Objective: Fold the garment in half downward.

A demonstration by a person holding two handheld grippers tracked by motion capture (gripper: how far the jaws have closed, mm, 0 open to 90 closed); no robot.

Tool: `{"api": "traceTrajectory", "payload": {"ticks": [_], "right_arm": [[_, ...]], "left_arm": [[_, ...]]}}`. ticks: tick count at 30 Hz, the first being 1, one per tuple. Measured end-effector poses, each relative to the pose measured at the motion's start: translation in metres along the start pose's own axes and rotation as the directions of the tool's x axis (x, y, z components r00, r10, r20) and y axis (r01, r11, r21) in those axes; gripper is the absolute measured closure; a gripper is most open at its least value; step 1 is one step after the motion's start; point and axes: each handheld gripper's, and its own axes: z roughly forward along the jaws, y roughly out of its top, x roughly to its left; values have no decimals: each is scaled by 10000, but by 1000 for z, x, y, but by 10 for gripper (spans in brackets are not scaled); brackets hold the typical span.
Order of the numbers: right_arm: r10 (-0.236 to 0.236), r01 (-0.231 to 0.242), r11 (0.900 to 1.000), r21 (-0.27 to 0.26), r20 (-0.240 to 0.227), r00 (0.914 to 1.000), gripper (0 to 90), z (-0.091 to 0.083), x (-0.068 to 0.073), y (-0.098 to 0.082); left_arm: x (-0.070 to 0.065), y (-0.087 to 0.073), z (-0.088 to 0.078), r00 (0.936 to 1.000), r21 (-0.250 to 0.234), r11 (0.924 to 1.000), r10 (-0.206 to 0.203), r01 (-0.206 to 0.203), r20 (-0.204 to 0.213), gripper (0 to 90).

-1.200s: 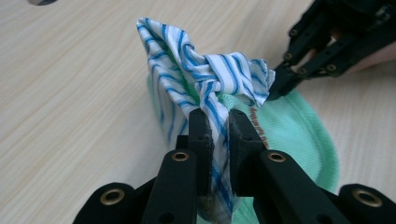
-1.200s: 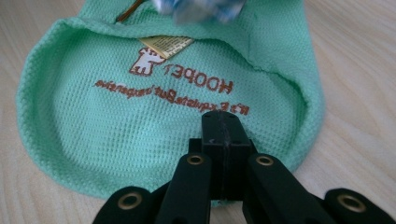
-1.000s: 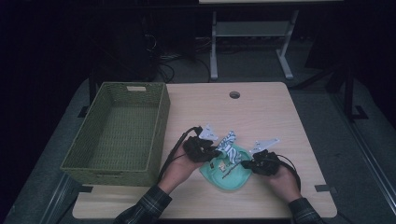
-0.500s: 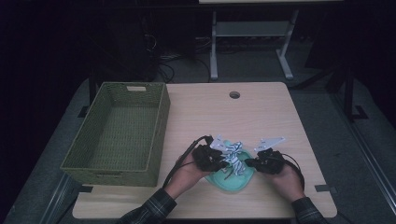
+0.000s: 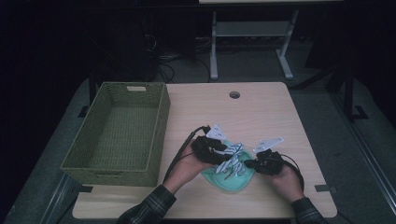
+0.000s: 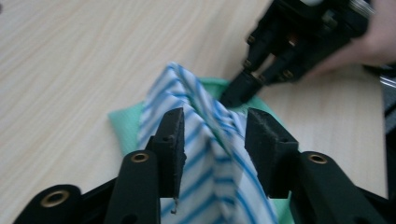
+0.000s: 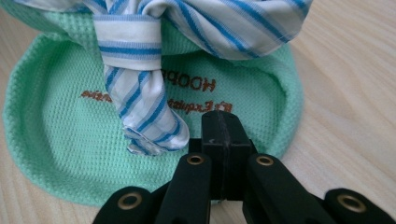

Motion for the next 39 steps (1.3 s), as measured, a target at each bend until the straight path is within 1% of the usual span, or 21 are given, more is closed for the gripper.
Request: {"api": "traceTrajectory", "payload": {"ticks": [3,4,6,11,12,13,15,18,19,20,21,22,23,24,26,28,32,33,36,38,39], "right_arm": [[-58,58,10000,34,13,10000,897,2,1,0],[-64,64,10000,25,5,10000,897,2,1,0],[-89,89,9999,52,13,10000,897,2,1,0],[-93,93,9999,38,-9,10000,897,2,1,0],[-95,95,9999,37,-13,10000,897,2,1,0],[-65,65,10000,25,-40,10000,897,2,1,0],[-70,70,10000,26,-43,10000,897,2,1,-1],[-66,66,10000,36,-35,10000,897,2,0,-1],[-51,51,10000,35,-36,10000,897,2,1,0],[-59,59,10000,36,-29,10000,897,2,1,0],[-67,67,10000,42,-16,10000,897,2,1,0],[-77,77,10000,42,1,10000,897,2,1,0],[-92,92,9999,60,21,10000,897,1,1,0],[-71,71,10000,27,2,10000,897,1,1,0],[-44,44,10000,-72,-64,10000,897,-2,1,0],[-20,18,9998,-211,-93,10000,897,-6,1,0],[-61,53,9990,-442,-178,9998,897,-12,4,0],[-50,40,9989,-468,-206,9998,897,-13,5,0],[-158,143,9987,-484,-308,9994,897,-15,10,1],[-250,230,9984,-525,-392,9989,897,-15,13,2],[-286,265,9983,-512,-413,9987,897,-15,15,3]], "left_arm": [[3,1,11,9997,311,9992,-257,256,27,608],[4,1,14,9998,498,9986,-189,188,6,608],[5,0,21,9995,704,9970,-303,309,-94,606],[6,-1,31,9991,994,9943,-363,384,-228,607],[6,-2,33,9987,962,9941,-482,499,-192,608],[6,-2,33,9989,1042,9935,-438,453,-159,613],[5,-4,35,9986,1035,9932,-523,533,-118,618],[5,-6,37,9983,1158,9917,-575,565,54,677],[4,-6,38,9982,1206,9911,-581,560,138,725],[3,-6,39,9977,1113,9917,-664,644,143,778],[3,-7,39,9978,1105,9919,-641,621,142,816],[3,-7,38,9986,1196,9917,-501,480,149,857],[3,-7,38,9986,1186,9917,-512,490,152,872],[3,-7,37,9988,1196,9919,-459,435,174,877],[2,-6,35,9985,1045,9931,-539,523,127,884],[4,-4,30,9988,994,9940,-464,449,127,887],[6,0,14,9987,570,9971,-506,509,-58,888],[7,1,10,9982,418,9974,-585,589,-117,888],[11,3,-1,9981,159,9983,-556,561,-278,888],[13,4,-7,9968,-73,9975,-703,701,-378,888],[15,4,-10,9969,-57,9979,-654,652,-448,888]]}}
